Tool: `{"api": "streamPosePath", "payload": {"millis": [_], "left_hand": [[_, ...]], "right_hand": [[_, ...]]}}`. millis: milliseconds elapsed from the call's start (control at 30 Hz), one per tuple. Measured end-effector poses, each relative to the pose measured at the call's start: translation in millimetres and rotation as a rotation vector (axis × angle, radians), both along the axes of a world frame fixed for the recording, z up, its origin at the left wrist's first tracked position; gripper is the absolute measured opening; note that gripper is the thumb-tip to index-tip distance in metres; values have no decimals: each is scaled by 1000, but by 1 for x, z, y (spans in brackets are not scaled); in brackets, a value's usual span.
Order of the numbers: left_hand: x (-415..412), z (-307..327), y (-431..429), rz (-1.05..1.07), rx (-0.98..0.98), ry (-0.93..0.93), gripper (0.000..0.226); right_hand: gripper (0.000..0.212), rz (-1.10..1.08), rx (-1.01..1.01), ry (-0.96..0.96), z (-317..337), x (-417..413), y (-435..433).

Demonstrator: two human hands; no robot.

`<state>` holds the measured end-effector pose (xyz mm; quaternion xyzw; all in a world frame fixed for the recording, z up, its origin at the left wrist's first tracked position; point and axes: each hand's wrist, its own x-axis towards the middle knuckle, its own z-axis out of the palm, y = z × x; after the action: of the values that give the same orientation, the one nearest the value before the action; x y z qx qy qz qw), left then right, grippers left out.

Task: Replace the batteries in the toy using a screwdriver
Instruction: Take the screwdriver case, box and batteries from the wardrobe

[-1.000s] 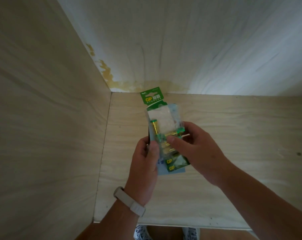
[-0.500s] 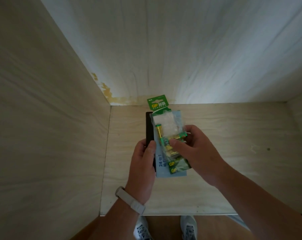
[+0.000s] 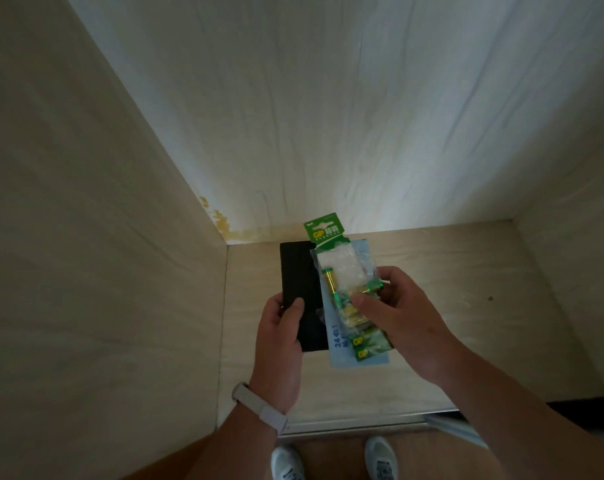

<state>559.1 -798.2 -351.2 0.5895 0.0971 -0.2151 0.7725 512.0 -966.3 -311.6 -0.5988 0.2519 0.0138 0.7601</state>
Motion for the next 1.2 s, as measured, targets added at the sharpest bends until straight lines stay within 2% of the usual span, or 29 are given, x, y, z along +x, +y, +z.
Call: {"api": "streamPosePath", "payload": {"millis": [100, 467, 733, 900, 1100, 1200], "left_hand": [[-6, 13, 5, 15, -6, -5, 17], [-49, 71, 27, 128, 26, -70, 14], [-117, 101, 35, 413, 22, -69, 12], [-169, 107, 41, 588, -18, -26, 13], [-228, 105, 59, 729, -22, -30, 15], [-256, 107, 72, 782, -11, -40, 8]], "right_hand": [[27, -5, -1, -10, 14, -12, 0], [25, 46, 24, -91, 51, -45, 16], [52, 266, 5, -143, 72, -65, 25], [37, 402, 49, -182, 76, -84, 28], [37, 568, 43, -205, 75, -103, 38], [36, 674, 21, -222, 76, -110, 52]]}}
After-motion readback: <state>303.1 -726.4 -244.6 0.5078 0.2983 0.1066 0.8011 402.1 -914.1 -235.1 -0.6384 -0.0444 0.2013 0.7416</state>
